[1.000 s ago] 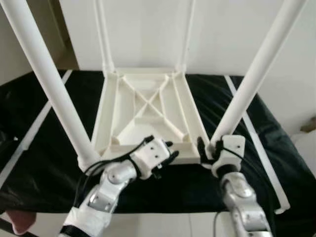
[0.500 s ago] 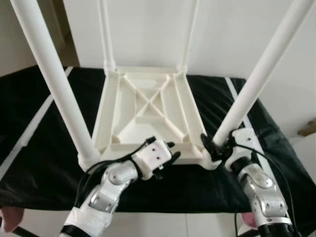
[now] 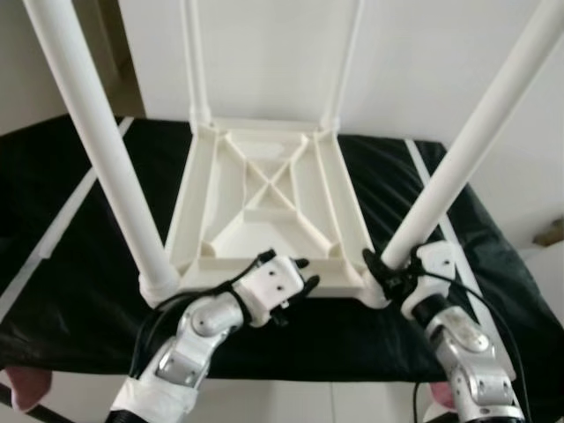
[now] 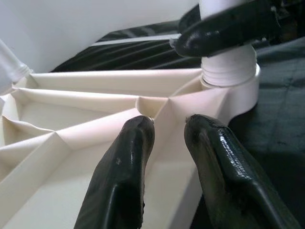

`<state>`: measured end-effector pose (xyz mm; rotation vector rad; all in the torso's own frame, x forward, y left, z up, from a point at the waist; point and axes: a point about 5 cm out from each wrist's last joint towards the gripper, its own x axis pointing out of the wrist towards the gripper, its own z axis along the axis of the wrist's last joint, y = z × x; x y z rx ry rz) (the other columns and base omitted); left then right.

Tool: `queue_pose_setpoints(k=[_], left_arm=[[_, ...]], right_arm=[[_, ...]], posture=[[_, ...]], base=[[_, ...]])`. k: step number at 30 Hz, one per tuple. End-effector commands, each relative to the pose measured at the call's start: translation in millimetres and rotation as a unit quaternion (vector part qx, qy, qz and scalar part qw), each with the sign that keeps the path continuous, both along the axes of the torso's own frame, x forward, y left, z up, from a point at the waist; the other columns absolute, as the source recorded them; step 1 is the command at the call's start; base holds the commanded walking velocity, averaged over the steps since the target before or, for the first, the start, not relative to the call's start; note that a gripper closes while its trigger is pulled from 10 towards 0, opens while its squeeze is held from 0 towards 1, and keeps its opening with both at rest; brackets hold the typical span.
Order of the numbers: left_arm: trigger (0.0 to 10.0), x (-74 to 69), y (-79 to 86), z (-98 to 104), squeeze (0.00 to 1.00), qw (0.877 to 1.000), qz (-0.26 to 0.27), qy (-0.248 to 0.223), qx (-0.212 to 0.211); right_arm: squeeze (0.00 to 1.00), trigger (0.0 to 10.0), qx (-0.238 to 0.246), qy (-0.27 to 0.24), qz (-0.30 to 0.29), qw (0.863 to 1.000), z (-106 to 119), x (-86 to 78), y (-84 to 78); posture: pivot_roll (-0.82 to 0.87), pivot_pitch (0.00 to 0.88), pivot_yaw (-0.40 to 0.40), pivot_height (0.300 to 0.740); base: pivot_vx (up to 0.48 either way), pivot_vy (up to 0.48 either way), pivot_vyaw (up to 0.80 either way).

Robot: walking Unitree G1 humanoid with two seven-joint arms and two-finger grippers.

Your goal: Building children table

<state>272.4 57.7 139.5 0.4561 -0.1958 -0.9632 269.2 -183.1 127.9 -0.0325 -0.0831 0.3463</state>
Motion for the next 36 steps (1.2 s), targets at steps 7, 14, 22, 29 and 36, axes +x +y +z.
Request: queue_pose_setpoints(k=[7, 14, 22, 29, 36], left_arm=[[10.0, 0.0, -0.3, -2, 0.0, 1.0, 0.011, -0.002, 0.001], [10.0, -1.4, -0.3, -3, 0.0, 1.0, 0.012, 0.0, 0.0], [10.0, 1.2, 1.2, 0, 0.0, 1.0, 0.018, -0.003, -0.003], [10.0, 2.2, 1.9, 1, 0.0, 1.0, 0.018, -0.005, -0.003], [10.0, 3.1, 1.2, 1, 0.0, 1.0, 0.02, -0.006, -0.006]], right_arm=[[0.0, 10.0, 0.009, 0.033, -0.132, 0.991, -12, -5.8, 1.3], [0.0, 10.0, 0.044, 0.036, -0.264, 0.963, -14, -7.9, 6.3], [0.0, 10.0, 0.076, 0.038, -0.313, 0.946, -11, -5.4, 18.4], [0.31, 10.0, 0.073, 0.033, -0.313, 0.947, -9, -4.6, 19.7], [1.0, 10.0, 0.062, 0.015, -0.284, 0.957, -2, -4.0, 20.2]], posture=[[-0.11, 0.011, -0.063, 0.74], [-0.11, 0.003, -0.064, 0.74], [-0.11, 0.0, -0.056, 0.74], [-0.11, 0.0, -0.05, 0.74], [-0.11, 0.0, -0.054, 0.74]], base=[[0.0, 0.0, 0.0], [0.0, 0.0, 0.0], [0.0, 0.0, 0.0], [0.0, 0.0, 0.0], [0.0, 0.0, 0.0]])
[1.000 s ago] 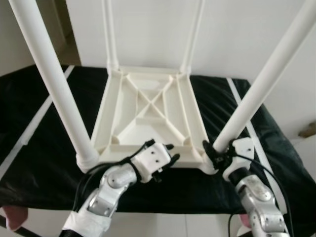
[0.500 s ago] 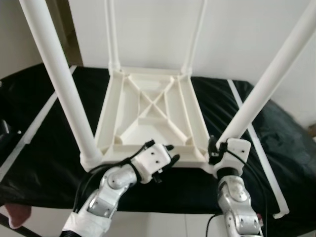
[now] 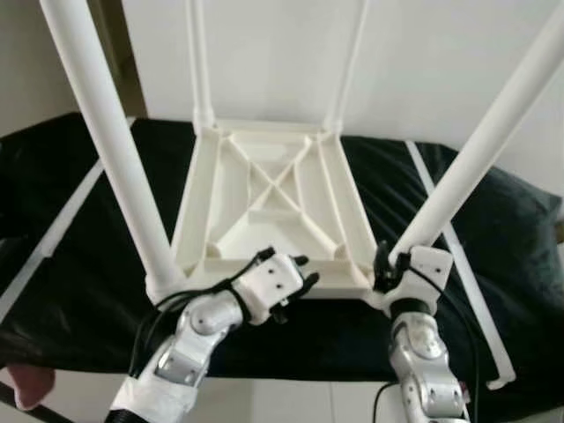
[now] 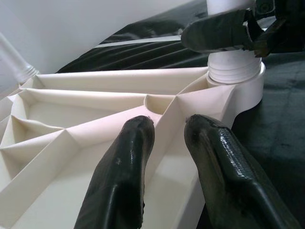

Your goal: Building children table

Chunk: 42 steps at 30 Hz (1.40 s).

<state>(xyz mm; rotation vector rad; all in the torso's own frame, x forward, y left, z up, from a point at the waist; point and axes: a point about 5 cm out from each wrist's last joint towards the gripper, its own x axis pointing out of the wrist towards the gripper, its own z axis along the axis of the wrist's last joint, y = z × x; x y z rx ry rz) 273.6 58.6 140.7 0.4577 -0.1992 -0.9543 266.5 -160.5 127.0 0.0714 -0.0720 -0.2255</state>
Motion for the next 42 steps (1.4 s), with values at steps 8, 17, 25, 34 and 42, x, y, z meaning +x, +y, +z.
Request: queue_pose_setpoints(k=[8, 17, 25, 34, 42], left_arm=[[10.0, -0.9, 2.4, -2, 0.0, 1.0, 0.019, 0.001, -0.006], [10.0, -4.0, 4.1, -4, 0.0, 1.0, 0.019, 0.006, -0.003], [10.0, -4.8, 4.5, -4, 0.0, 1.0, 0.019, 0.006, -0.001], [10.0, -3.8, 6.0, -1, 0.0, 1.0, 0.019, 0.003, 0.0], [10.0, -3.4, 5.5, -1, 0.0, 1.0, 0.017, 0.002, 0.002]], right_arm=[[1.0, 10.0, -0.031, -0.009, 0.074, 0.997, 4, -3.3, -14.4], [0.0, 10.0, -0.047, -0.028, 0.204, 0.978, 12, -0.2, -15.9], [0.0, 10.0, -0.078, -0.022, 0.298, 0.951, 12, 10.6, -22.3], [0.0, 0.0, -0.083, 0.008, 0.35, 0.933, -4, 12.0, -24.5], [0.0, 7.5, -0.077, 0.01, 0.35, 0.933, -7, 8.7, -23.2]], posture=[[-0.11, 0.004, -0.053, 0.74], [-0.1, 0.015, -0.048, 0.74], [-0.09, 0.008, -0.042, 0.74], [-0.08, 0.0, -0.036, 0.74], [-0.09, 0.0, -0.031, 0.74]], base=[[0.0, 0.0, 0.0], [0.0, 0.0, 0.0], [0.0, 0.0, 0.0], [0.0, 0.0, 0.0], [0.0, 0.0, 0.0]])
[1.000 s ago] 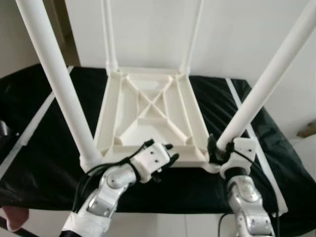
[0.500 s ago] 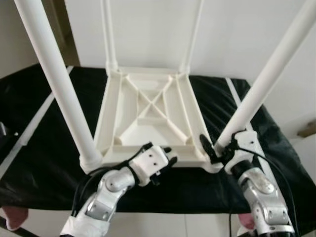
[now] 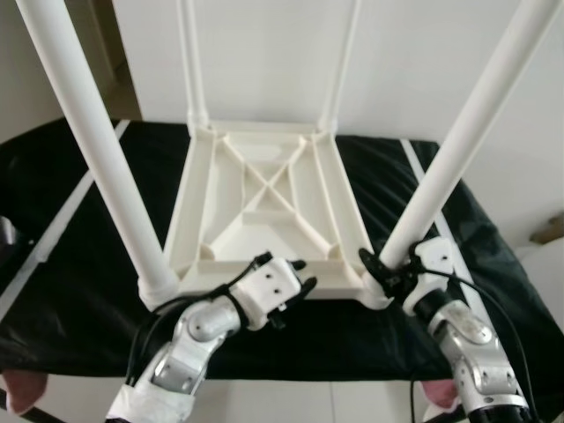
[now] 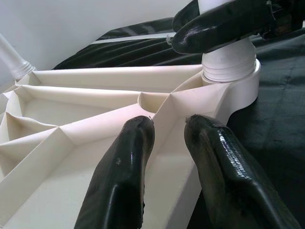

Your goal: Building children table

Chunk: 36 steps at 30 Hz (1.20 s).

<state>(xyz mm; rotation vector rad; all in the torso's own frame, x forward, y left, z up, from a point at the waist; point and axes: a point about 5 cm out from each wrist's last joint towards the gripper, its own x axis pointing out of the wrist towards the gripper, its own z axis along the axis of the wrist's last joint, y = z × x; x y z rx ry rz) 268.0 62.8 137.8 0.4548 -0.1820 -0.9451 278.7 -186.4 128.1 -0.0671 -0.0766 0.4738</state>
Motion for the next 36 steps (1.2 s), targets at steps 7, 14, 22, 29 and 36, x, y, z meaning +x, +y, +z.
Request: queue_pose_setpoints(k=[7, 14, 22, 29, 36], left_arm=[[10.0, 3.1, -1.6, 2, 0.0, 1.0, 0.007, -0.004, -0.002], [10.0, 4.2, -3.0, 2, 0.0, 1.0, 0.007, -0.004, -0.004], [10.0, 4.2, -4.0, 1, 0.0, 1.0, 0.013, -0.004, -0.009], [10.0, 7.4, -1.7, 2, 0.0, 1.0, 0.017, -0.007, -0.009], [10.0, 9.1, -2.6, 4, 0.0, 1.0, 0.013, -0.008, -0.009]], right_arm=[[0.0, 10.0, 0.011, 0.023, -0.047, 0.999, -8, -5.1, 2.3], [0.0, 10.0, 0.024, 0.041, -0.14, 0.989, -13, -6.7, 1.9], [0.0, 10.0, 0.066, 0.045, -0.317, 0.945, -23, -15.7, 11.2], [0.0, 10.0, 0.077, 0.045, -0.385, 0.919, -21, -19.8, 17.6], [0.86, 10.0, 0.082, 0.04, -0.385, 0.918, -20, -21.0, 20.2]], posture=[[-0.09, 0.0, -0.035, 0.74], [-0.09, 0.0, -0.045, 0.74], [-0.08, 0.0, -0.061, 0.74], [-0.09, 0.0, -0.054, 0.74], [-0.09, 0.0, -0.049, 0.74]], base=[[0.0, 0.0, 0.0], [0.0, 0.0, 0.0], [0.0, 0.0, 0.0], [0.0, 0.0, 0.0], [0.0, 0.0, 0.0]])
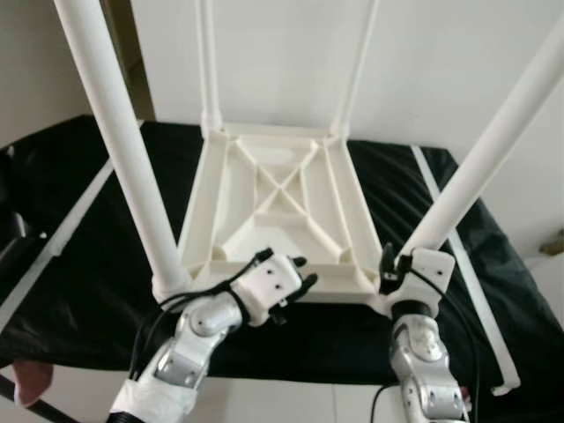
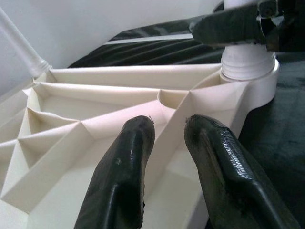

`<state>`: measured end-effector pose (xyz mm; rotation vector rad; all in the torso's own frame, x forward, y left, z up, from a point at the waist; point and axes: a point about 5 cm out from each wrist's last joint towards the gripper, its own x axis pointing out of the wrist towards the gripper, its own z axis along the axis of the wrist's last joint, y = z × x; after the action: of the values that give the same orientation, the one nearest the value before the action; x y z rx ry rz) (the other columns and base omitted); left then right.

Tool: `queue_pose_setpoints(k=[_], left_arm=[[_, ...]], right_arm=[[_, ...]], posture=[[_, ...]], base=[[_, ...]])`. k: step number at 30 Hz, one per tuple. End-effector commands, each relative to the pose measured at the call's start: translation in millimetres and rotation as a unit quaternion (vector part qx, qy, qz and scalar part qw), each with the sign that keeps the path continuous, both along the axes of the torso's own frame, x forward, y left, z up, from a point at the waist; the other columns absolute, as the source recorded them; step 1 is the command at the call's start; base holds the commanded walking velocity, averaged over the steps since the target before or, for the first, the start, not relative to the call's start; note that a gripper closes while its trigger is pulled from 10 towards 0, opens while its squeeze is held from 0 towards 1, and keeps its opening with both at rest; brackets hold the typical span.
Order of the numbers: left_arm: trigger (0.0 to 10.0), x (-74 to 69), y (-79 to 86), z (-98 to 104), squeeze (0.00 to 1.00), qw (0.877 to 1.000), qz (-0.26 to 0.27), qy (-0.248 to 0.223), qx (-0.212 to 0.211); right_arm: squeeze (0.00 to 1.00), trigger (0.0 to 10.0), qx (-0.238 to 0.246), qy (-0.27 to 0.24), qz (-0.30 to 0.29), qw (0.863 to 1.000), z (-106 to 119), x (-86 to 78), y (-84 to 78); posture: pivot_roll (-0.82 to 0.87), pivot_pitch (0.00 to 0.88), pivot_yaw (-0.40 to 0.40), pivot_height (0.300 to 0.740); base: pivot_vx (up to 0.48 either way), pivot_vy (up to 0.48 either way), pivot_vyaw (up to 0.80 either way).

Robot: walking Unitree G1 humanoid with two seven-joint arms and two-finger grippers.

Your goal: Building children table

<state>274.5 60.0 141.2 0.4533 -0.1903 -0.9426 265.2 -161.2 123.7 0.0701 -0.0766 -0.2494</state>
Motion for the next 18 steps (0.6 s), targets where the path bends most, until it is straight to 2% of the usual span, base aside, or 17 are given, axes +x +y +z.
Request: queue_pose_setpoints(k=[1, 2, 10, 13, 14, 15, 16, 18], left_arm=[[10.0, 2.6, 0.2, 0, 0.0, 1.0, 0.013, -0.005, -0.007], [10.0, 2.9, 0.1, 0, 0.0, 1.0, 0.013, -0.005, -0.007], [10.0, 4.1, -0.3, 1, 0.0, 1.0, 0.014, -0.006, -0.01], [10.0, 4.6, -0.5, 2, 0.0, 1.0, 0.016, -0.007, -0.013], [10.0, 5.2, -0.7, 2, 0.0, 1.0, 0.018, -0.008, -0.013], [10.0, 5.2, -0.7, 2, 0.0, 1.0, 0.018, -0.008, -0.013], [10.0, 5.5, -0.8, 2, 0.0, 1.0, 0.018, -0.008, -0.013], [10.0, 5.8, -0.9, 2, 0.0, 1.0, 0.019, -0.009, -0.013]], right_arm=[[0.86, 10.0, 0.015, 0.036, -0.035, 0.999, -16, -7.5, -5.1], [1.0, 10.0, 0.018, 0.031, -0.03, 0.999, -15, -7.5, -3.6], [1.0, 10.0, 0.01, 0.024, -0.013, 1.0, -14, -7.6, -3.4], [1.0, 10.0, 0.01, 0.014, 0.013, 1.0, -12, -6.5, -6.1], [1.0, 10.0, 0.001, 0.003, 0.056, 0.998, -10, -5.6, -9.1], [1.0, 10.0, 0.001, 0.003, 0.056, 0.998, -10, -5.6, -9.1], [0.28, 10.0, -0.002, -0.001, 0.077, 0.997, -8, -5.1, -11.7], [0.28, 10.0, -0.003, -0.004, 0.089, 0.996, -8, -4.8, -13.4]], posture=[[-0.09, 0.0, -0.049, 0.74], [-0.09, 0.0, -0.049, 0.74], [-0.08, 0.0, -0.053, 0.74], [-0.08, 0.0, -0.055, 0.74], [-0.08, 0.0, -0.055, 0.74], [-0.08, 0.0, -0.055, 0.74], [-0.08, 0.0, -0.057, 0.74], [-0.08, 0.0, -0.057, 0.74]], base=[[0.0, 0.0, 0.0], [0.0, 0.0, 0.0], [0.0, 0.0, 0.0], [0.0, 0.0, 0.0], [0.0, 0.0, 0.0], [0.0, 0.0, 0.0], [0.0, 0.0, 0.0], [0.0, 0.0, 0.0]])
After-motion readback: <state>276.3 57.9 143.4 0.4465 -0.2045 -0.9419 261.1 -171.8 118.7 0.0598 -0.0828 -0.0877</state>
